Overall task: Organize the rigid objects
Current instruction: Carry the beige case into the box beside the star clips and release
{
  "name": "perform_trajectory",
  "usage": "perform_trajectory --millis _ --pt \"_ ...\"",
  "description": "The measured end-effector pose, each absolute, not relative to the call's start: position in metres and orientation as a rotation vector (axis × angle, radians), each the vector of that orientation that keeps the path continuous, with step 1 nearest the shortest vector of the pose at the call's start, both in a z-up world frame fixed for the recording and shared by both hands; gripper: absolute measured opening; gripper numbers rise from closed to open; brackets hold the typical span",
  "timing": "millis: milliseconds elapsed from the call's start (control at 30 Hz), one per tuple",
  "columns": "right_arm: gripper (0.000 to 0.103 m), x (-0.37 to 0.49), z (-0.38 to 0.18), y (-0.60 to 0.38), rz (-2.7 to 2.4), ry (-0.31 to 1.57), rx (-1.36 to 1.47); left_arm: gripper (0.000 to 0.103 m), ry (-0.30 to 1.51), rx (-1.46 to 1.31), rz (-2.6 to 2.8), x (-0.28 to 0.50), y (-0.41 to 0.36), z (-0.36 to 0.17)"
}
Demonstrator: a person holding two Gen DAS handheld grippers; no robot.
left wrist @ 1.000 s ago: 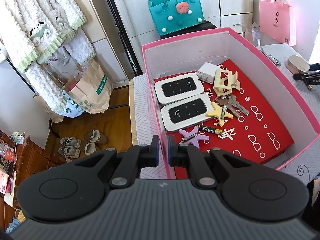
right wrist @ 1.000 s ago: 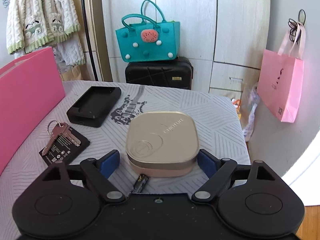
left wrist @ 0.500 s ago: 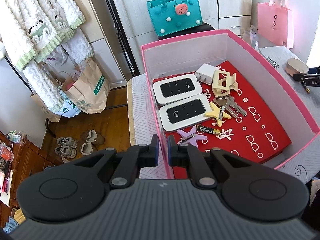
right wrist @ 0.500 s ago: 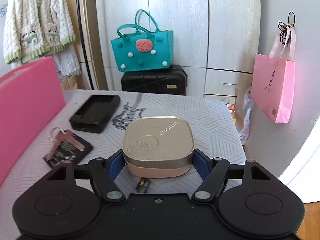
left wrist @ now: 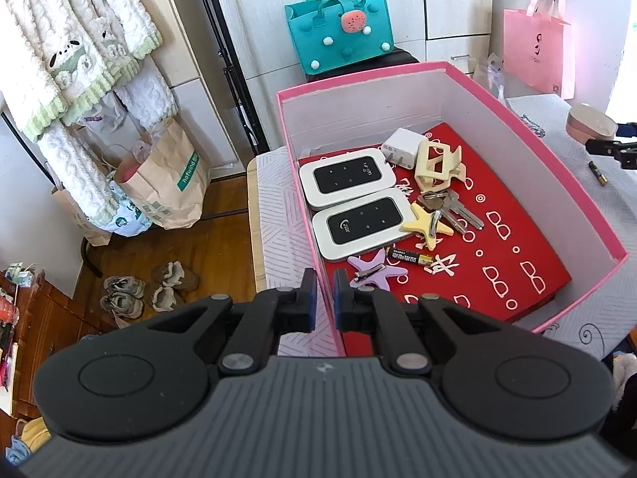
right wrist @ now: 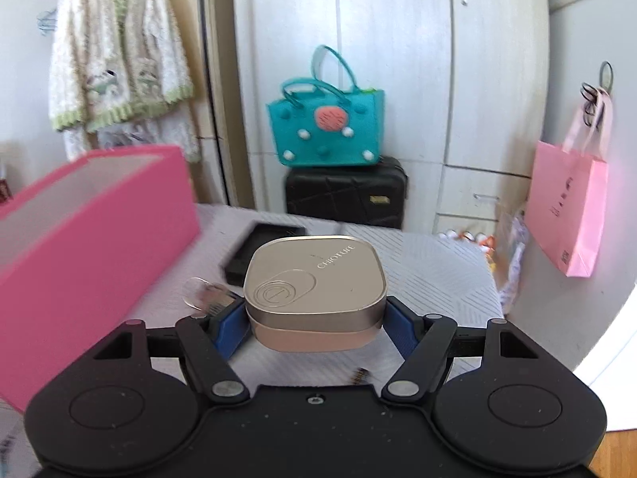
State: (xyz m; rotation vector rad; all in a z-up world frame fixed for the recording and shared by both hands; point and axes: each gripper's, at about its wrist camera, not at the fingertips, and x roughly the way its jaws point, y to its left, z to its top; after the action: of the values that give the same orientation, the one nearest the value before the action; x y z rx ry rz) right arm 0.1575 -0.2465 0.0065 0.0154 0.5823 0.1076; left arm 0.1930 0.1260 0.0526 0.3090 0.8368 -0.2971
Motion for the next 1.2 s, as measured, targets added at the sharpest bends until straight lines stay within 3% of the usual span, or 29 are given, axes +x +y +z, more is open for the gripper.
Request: perform_trajectory --millis 500,833,1167,1200 --pt "0.077 0.146 0.097 -0.143 0.599 0.568 -0.029 0.007 0.841 0.308 -0.341 0.193 0.133 0.055" --pt "0.077 0.171 0.082 -0.059 0.74 0.731 -0.258 0.007 0.819 0.306 -0.346 0.189 0.134 0.054" --pt "0.076 0.201 0.069 -0.05 0.794 1.015 -0.123 0.007 0.807 0.311 -0.367 0.189 0.136 0.053" --pt "0.068 0.204 0.068 -0.051 0.786 1.045 -0.112 0.007 0.806 0.311 -0.371 0.189 0.137 0.053"
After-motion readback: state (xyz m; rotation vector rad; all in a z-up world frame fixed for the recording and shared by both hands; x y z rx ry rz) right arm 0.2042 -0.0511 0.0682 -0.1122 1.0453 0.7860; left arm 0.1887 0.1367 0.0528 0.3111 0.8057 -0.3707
